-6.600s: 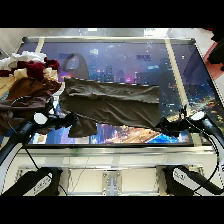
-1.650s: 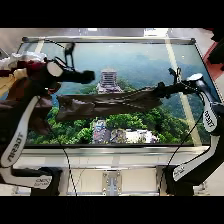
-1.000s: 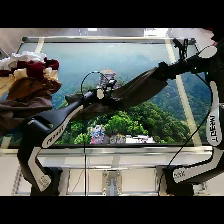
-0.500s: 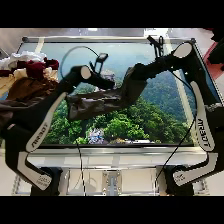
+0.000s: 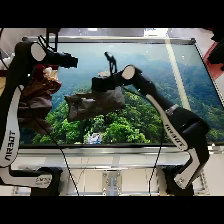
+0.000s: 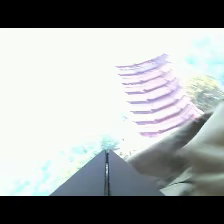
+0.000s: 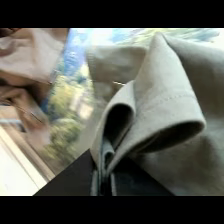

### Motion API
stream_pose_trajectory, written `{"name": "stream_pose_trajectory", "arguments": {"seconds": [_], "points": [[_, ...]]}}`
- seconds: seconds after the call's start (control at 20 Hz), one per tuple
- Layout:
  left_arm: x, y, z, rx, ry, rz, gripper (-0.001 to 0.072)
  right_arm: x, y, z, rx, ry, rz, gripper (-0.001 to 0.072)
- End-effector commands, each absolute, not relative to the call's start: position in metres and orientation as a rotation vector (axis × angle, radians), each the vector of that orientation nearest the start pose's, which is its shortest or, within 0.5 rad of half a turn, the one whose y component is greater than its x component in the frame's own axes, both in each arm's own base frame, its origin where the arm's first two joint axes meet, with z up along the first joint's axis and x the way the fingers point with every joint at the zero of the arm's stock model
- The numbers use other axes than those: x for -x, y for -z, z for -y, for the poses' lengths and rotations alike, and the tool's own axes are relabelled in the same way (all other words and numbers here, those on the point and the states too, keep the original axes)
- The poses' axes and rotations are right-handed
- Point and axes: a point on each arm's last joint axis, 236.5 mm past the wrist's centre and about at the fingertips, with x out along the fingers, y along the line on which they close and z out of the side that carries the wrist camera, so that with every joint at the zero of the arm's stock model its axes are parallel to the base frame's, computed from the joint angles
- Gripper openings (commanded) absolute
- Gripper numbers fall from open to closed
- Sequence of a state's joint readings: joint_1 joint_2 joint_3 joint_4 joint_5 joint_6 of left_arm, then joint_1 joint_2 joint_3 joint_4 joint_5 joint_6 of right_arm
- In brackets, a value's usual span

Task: Fold the shirts.

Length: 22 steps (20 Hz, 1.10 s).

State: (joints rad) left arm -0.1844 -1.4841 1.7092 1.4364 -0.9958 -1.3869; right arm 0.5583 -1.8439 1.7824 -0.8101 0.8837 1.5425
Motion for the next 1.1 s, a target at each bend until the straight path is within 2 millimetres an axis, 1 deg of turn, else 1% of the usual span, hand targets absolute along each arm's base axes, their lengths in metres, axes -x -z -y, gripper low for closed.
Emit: {"name": "stream_pose_trajectory", "arguments": {"seconds": [0.0, 0.05, 0.1, 0.15, 0.2, 0.25, 0.3, 0.35, 0.4, 0.45, 0.5, 0.55, 0.6, 0.65, 0.7, 0.75, 0.8, 0.85, 0.9, 1.05], "points": [[-0.518, -0.167, 0.108, -0.133, 0.294, -0.742, 0.0012, -0.427, -0.023, -0.485, -0.567, -0.856, -1.071, 0.0165], [-0.518, -0.167, 0.107, -0.139, 0.293, -0.741, 0.0012, -0.428, -0.024, -0.489, -0.569, -0.863, -1.051, 0.04], [-0.519, -0.167, 0.107, -0.146, 0.292, -0.741, 0.0012, -0.434, -0.028, -0.488, -0.581, -0.853, -1.027, 0.0443], [-0.519, -0.167, 0.106, -0.149, 0.289, -0.741, 0.0013, -0.444, -0.036, -0.48, -0.595, -0.84, -1.005, 0.0443], [-0.519, -0.167, 0.105, -0.152, 0.288, -0.742, 0.0012, -0.455, -0.042, -0.463, -0.578, -0.827, -0.99, 0.0443], [-0.518, -0.167, 0.105, -0.152, 0.288, -0.743, 0.0012, -0.465, -0.045, -0.44, -0.525, -0.816, -0.988, 0.0443], [-0.518, -0.166, 0.104, -0.155, 0.287, -0.746, 0.0012, -0.474, -0.047, -0.407, -0.467, -0.789, -1.005, 0.0442], [-0.518, -0.166, 0.104, -0.155, 0.286, -0.748, 0.0012, -0.485, -0.046, -0.369, -0.414, -0.746, -1.029, 0.0441], [-0.518, -0.166, 0.104, -0.155, 0.286, -0.746, 0.0012, -0.495, -0.043, -0.331, -0.399, -0.675, -1.061, 0.0441], [-0.519, -0.167, 0.104, -0.154, 0.286, -0.743, 0.0012, -0.504, -0.037, -0.295, -0.403, -0.6, -1.098, 0.0442], [-0.52, -0.168, 0.104, -0.153, 0.285, -0.736, 0.0012, -0.508, -0.029, -0.264, -0.427, -0.543, -1.149, 0.0442], [-0.521, -0.17, 0.105, -0.15, 0.284, -0.727, 0.0012, -0.506, -0.02, -0.242, -0.452, -0.51, -1.205, 0.0444], [-0.523, -0.171, 0.105, -0.146, 0.281, -0.72, 0.0012, -0.502, -0.008, -0.225, -0.484, -0.488, -1.262, 0.0457], [-0.523, -0.172, 0.105, -0.143, 0.28, -0.715, 0.0012, -0.495, 0.005, -0.214, -0.505, -0.486, -1.311, 0.0478], [-0.523, -0.172, 0.105, -0.143, 0.28, -0.715, 0.0012, -0.491, 0.017, -0.206, -0.526, -0.489, -1.352, 0.048], [-0.523, -0.172, 0.105, -0.144, 0.28, -0.715, 0.0012, -0.488, 0.027, -0.202, -0.555, -0.502, -1.38, 0.0482], [-0.523, -0.172, 0.105, -0.144, 0.28, -0.715, 0.0012, -0.487, 0.035, -0.204, -0.603, -0.529, -1.404, 0.049], [-0.523, -0.172, 0.105, -0.144, 0.28, -0.715, 0.0012, -0.488, 0.04, -0.209, -0.654, -0.561, -1.409, 0.0518], [-0.523, -0.172, 0.105, -0.144, 0.28, -0.715, 0.0012, -0.49, 0.046, -0.215, -0.693, -0.591, -1.41, 0.0518], [-0.523, -0.172, 0.105, -0.147, 0.28, -0.715, 0.0012, -0.489, 0.072, -0.218, -0.704, -0.595, -1.441, 0.0518]]}}
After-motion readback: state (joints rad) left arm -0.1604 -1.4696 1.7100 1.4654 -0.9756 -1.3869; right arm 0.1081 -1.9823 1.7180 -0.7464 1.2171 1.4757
